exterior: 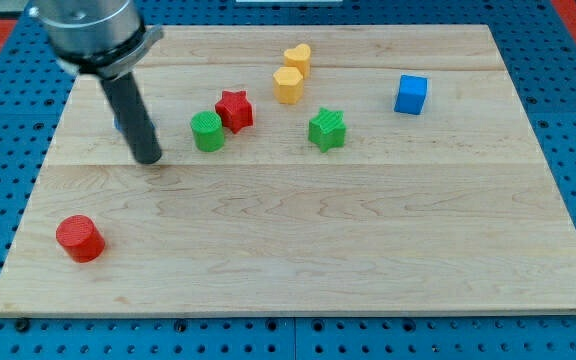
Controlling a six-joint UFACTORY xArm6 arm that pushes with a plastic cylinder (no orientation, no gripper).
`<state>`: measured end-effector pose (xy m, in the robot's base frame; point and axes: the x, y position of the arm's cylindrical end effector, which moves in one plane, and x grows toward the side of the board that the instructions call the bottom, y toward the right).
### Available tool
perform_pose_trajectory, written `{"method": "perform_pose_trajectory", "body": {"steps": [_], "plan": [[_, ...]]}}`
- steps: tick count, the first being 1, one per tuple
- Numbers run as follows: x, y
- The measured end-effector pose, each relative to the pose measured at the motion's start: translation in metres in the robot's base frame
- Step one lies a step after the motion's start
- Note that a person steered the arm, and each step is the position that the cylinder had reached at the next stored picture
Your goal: Push the triangle into the red circle
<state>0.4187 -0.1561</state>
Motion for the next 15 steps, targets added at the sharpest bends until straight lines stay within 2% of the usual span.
{"method": "perform_pose_trajectory", "body": {"steps": [1,2,4,5,6,7,8,9,10,11,13,14,15], "plan": [[-0.04,0.039],[-0.064,0.042],[-0.082,0.014],[-0.076,-0.04],[-0.006,-0.038],[0.028,-0.042],[0.022,-0.04],[-0.015,-0.016],[-0.038,-0.054],[-0.039,-0.079],[0.061,-0.06],[0.047,-0.053],[-0.007,-0.045]]}}
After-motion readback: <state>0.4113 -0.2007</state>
